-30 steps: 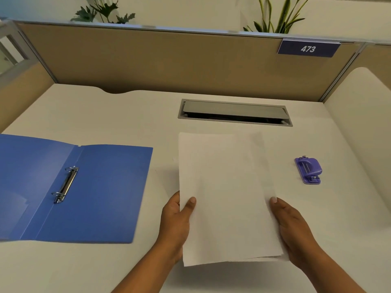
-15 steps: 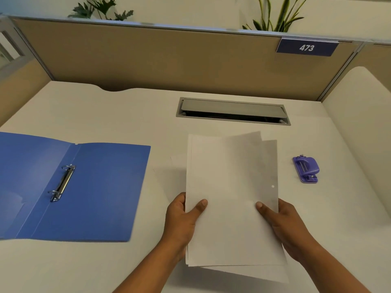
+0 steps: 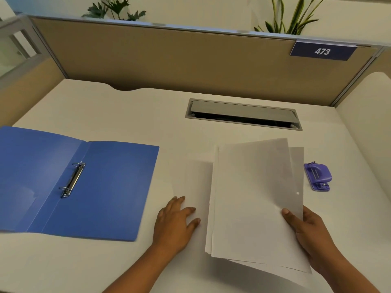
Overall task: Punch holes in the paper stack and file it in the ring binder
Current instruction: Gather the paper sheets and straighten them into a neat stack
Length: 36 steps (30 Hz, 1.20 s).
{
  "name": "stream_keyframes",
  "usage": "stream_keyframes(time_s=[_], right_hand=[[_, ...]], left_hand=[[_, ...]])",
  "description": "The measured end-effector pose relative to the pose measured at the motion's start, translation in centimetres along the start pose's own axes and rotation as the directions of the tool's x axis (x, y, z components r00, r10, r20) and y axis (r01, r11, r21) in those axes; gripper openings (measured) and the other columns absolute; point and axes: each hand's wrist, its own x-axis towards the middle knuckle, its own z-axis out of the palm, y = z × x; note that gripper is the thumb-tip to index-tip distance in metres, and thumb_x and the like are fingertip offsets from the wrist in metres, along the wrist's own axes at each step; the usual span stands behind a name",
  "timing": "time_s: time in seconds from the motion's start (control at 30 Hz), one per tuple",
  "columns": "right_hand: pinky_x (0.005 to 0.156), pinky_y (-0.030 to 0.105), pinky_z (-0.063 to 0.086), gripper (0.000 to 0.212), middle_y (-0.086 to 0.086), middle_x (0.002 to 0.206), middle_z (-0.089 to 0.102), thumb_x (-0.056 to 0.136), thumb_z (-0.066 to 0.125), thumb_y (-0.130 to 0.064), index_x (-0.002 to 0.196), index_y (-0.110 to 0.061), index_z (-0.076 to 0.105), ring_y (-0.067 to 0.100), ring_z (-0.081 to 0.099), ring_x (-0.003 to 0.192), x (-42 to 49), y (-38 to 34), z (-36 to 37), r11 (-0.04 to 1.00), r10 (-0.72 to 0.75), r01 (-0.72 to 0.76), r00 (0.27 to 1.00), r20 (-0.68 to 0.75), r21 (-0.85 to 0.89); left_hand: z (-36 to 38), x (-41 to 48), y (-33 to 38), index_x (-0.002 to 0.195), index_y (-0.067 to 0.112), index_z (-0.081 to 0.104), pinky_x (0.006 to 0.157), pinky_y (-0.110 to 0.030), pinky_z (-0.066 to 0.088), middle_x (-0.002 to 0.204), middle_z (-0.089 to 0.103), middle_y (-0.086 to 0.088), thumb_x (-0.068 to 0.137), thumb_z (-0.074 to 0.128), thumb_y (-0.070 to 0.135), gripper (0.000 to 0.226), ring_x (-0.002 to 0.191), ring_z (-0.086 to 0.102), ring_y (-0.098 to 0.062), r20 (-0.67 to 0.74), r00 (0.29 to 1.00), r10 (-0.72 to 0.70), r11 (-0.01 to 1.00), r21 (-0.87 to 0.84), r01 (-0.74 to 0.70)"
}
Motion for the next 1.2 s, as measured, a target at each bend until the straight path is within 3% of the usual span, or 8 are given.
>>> stream_keyframes(time_s=[0.1,0.17,0.23,0.3,0.53,0.77,1.0,1.2], right_hand=[[0.089,0.056,0.055,0.023,0.012,0.100,0.076,0.095,0.060,-0.018,0.116,-0.012,0.067,0.036,0.073,0.088,0.1,0.2,-0.3,1.000,0.009,-0.009,1.000,-0.024,-0.009],[0.089,0.055,0.055,0.024,0.013,0.102,0.076,0.095,0.060,-0.017,0.117,-0.010,0.066,0.036,0.072,0.089,0.1,0.3,-0.3,1.000,0.010,-0.010,1.000,-0.030,-0.009],[0.089,0.055,0.055,0.024,0.013,0.102,0.076,0.095,0.060,-0.018,0.117,-0.011,0.066,0.036,0.072,0.089,0.2,0.4,-0.2,1.000,0.016,-0.017,0.999,-0.029,-0.014],[0.089,0.055,0.055,0.025,0.013,0.102,0.076,0.095,0.060,-0.019,0.118,-0.011,0.066,0.036,0.072,0.089,0.2,0.5,-0.1,1.000,0.015,-0.015,1.000,-0.023,-0.016],[0.089,0.051,0.055,0.026,0.013,0.104,0.075,0.095,0.059,-0.019,0.119,-0.011,0.064,0.036,0.071,0.090,0.2,0.4,0.3,1.000,0.027,-0.026,1.000,-0.015,0.005],[0.088,0.051,0.055,0.023,0.013,0.102,0.075,0.095,0.059,-0.019,0.117,-0.012,0.065,0.036,0.071,0.089,0.0,0.5,0.5,0.998,0.057,-0.057,0.998,-0.003,0.038],[0.082,0.042,0.055,0.011,0.009,0.097,0.076,0.095,0.058,-0.015,0.102,-0.018,0.067,0.034,0.071,0.089,-0.5,0.1,0.5,0.996,0.052,-0.052,0.999,0.008,0.068],[0.082,0.043,0.056,0.014,0.006,0.092,0.079,0.094,0.060,-0.016,0.104,-0.018,0.069,0.031,0.073,0.085,-0.6,0.4,0.2,0.997,0.038,-0.037,0.999,-0.007,0.074]], left_hand=[[-0.3,0.5,0.1,0.121,0.029,0.057,0.117,-0.035,0.018,0.157,0.028,0.005,0.089,0.047,0.061,0.046,0.147,0.017,-0.015,-0.104,0.993,-0.063,0.998,0.018,0.066],[-0.3,0.8,0.4,0.131,0.023,0.049,0.114,-0.036,0.024,0.156,0.029,0.001,0.085,0.048,0.067,0.064,0.143,0.024,-0.019,-0.140,0.980,-0.139,0.986,0.077,0.151],[-0.2,1.0,1.0,0.136,0.017,0.041,0.107,-0.035,0.033,0.146,0.037,-0.004,0.077,0.049,0.076,0.083,0.132,0.036,-0.022,-0.160,0.964,-0.214,0.960,0.148,0.238],[-0.4,1.3,1.5,0.127,0.015,0.046,0.095,-0.030,0.041,0.126,0.046,-0.004,0.070,0.054,0.079,0.086,0.114,0.045,-0.020,-0.178,0.948,-0.263,0.942,0.165,0.292],[-1.1,2.6,2.9,0.118,0.007,0.042,0.062,-0.026,0.046,0.116,0.047,-0.010,0.061,0.085,0.051,0.083,0.081,0.050,-0.017,-0.031,0.894,-0.446,0.886,-0.157,0.437],[-1.4,3.3,3.1,0.116,0.007,0.043,0.066,-0.030,0.051,0.114,0.055,-0.010,0.059,0.089,0.043,0.082,0.089,0.057,-0.022,0.011,0.866,-0.500,0.847,-0.200,0.492],[-1.5,3.9,3.3,0.118,0.014,0.047,0.086,-0.035,0.052,0.118,0.050,-0.007,0.060,0.083,0.056,0.080,0.104,0.055,-0.023,-0.035,0.860,-0.508,0.861,0.010,0.509],[-2.0,3.8,2.9,0.113,0.012,0.037,0.063,-0.033,0.048,0.111,0.057,-0.007,0.057,0.091,0.037,0.081,0.083,0.055,-0.022,0.028,0.848,-0.530,0.822,-0.230,0.521]])
